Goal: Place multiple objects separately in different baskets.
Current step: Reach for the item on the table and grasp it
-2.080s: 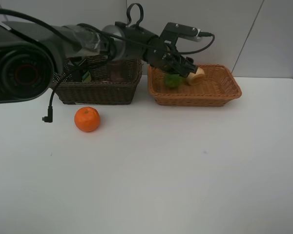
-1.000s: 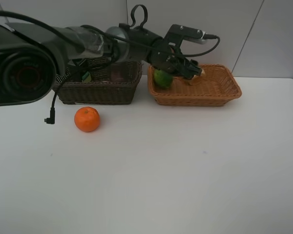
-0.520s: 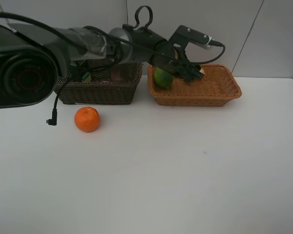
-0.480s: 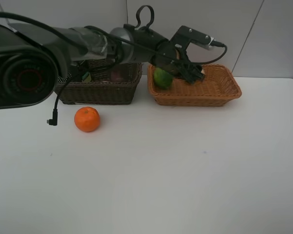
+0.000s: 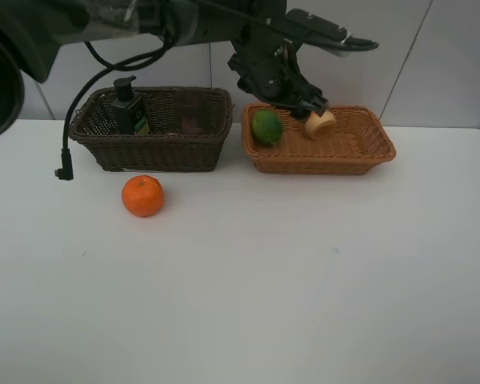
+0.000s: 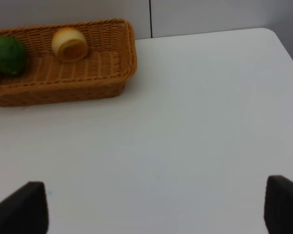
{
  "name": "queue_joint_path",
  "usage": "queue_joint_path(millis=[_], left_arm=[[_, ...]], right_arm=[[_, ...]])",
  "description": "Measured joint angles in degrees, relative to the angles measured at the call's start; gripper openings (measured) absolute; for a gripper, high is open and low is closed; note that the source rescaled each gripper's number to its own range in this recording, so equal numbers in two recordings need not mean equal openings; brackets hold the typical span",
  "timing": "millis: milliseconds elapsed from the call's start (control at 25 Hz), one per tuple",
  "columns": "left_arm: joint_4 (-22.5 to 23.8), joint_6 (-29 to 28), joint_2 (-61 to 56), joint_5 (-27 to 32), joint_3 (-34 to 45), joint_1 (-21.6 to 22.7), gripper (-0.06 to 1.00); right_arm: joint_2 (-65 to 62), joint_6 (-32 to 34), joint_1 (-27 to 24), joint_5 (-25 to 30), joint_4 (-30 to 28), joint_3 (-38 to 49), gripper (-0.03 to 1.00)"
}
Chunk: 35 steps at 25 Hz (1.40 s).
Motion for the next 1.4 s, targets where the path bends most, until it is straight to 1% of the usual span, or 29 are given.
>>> queue_joint_path(millis=[120,400,560,720,840,960,1080,1240,1400], left_arm=[[0.0,0.5,-2.4,7.2,0.0,0.0,0.96],[-0.1,1.2,-6.9,20.1,0.0,0.0,0.96],[0.0,1.2,-9.8,24.2,2.4,0.2,0.96],[-1.1,1.2,-13.9,24.2,9.0,1.5,0.96],[-1.8,1.2,-17.5,22.7,15.5,3.4,0.96],[-2.2,1.2,-21.5,19.7,23.2,5.8,0.96],[-3.5,1.2,-25.4,16.6,30.2,8.5,0.96],[-5.8,1.2,-28.9,13.1,38.4,12.2,0.96],[-6.3,1.2,-30.6,8.0,45.2,15.2,0.97]], right_arm=[[0.0,0.0,0.0,0.0,0.0,0.0,0.95],[0.0,0.0,0.0,0.0,0.0,0.0,0.95],[0.0,0.0,0.0,0.0,0.0,0.0,0.95],[0.0,0.0,0.0,0.0,0.0,0.0,0.95],[0.0,0.0,0.0,0.0,0.0,0.0,0.95],[0.0,0.0,0.0,0.0,0.0,0.0,0.95],[0.0,0.0,0.0,0.0,0.0,0.0,0.95],[0.0,0.0,0.0,0.0,0.0,0.0,0.95],[0.0,0.0,0.0,0.0,0.0,0.0,0.95]])
